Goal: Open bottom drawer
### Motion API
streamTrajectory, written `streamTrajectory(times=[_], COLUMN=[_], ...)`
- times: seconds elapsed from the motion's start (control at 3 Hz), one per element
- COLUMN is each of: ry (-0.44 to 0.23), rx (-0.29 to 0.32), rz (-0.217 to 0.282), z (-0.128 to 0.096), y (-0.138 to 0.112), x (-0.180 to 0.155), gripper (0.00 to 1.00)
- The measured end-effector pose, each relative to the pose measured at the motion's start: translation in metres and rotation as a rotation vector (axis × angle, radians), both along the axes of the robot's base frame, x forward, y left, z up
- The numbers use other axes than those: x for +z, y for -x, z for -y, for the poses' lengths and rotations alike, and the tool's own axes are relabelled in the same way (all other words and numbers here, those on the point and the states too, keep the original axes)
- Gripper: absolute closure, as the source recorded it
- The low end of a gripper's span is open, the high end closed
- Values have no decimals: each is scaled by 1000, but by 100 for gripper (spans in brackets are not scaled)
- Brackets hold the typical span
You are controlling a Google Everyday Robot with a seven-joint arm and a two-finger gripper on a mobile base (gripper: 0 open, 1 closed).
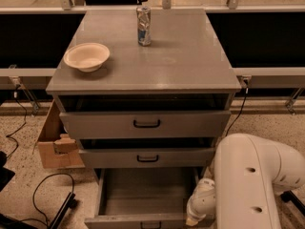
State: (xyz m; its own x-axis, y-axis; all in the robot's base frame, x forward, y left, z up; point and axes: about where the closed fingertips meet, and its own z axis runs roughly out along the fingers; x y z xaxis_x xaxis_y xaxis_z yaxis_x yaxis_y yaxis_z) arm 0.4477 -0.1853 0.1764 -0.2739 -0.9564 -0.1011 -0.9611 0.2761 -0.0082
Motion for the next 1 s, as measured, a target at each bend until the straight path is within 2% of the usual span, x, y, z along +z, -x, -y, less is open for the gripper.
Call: streamTrajectory(times=[0.33,0.67,1.0], ry=[0,-1,-1], rx=[0,1,1], rz=[-2,-4,-4], z=[0,-1,-1], y=[1,2,2], x=[-1,-2,-2], gripper=[13,0,0])
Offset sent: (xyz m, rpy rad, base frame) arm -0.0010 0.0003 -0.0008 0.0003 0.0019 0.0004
